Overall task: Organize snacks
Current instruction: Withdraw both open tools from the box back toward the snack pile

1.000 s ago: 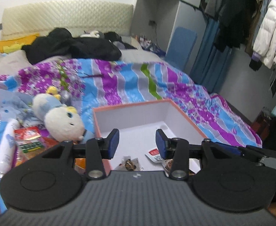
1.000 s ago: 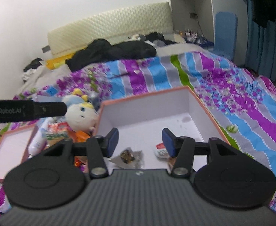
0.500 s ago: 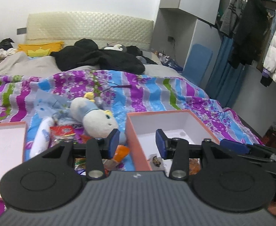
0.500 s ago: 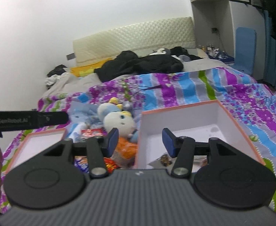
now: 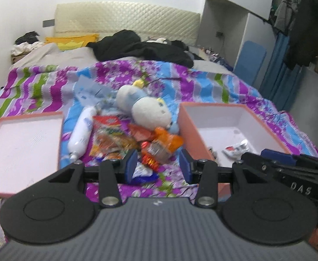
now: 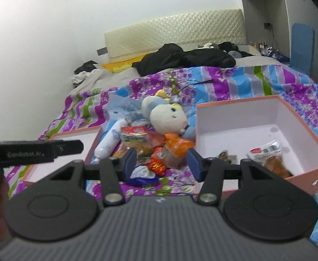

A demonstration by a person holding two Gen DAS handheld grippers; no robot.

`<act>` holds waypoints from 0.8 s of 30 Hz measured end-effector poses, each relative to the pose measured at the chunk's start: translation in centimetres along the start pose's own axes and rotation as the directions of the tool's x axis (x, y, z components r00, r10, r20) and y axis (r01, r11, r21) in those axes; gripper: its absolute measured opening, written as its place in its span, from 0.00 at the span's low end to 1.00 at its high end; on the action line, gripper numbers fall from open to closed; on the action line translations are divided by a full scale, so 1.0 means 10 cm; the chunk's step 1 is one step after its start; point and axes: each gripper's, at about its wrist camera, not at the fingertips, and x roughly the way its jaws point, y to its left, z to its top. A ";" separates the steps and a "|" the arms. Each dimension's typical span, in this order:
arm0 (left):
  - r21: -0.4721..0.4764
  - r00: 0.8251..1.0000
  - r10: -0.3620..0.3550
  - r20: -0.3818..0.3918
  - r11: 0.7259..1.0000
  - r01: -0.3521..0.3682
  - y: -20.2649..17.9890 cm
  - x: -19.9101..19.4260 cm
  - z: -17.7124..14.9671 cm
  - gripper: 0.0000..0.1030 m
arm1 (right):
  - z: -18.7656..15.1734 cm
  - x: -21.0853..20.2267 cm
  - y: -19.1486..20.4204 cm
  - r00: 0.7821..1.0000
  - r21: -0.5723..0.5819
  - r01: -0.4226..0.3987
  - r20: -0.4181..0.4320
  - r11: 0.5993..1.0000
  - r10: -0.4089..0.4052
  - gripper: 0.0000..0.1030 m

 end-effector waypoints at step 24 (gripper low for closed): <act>-0.098 0.991 0.092 -0.099 0.990 -0.102 0.57 -0.01 -0.81 0.56 | -0.83 0.17 0.46 0.991 -0.068 -0.070 -0.117 0.995 0.062 0.52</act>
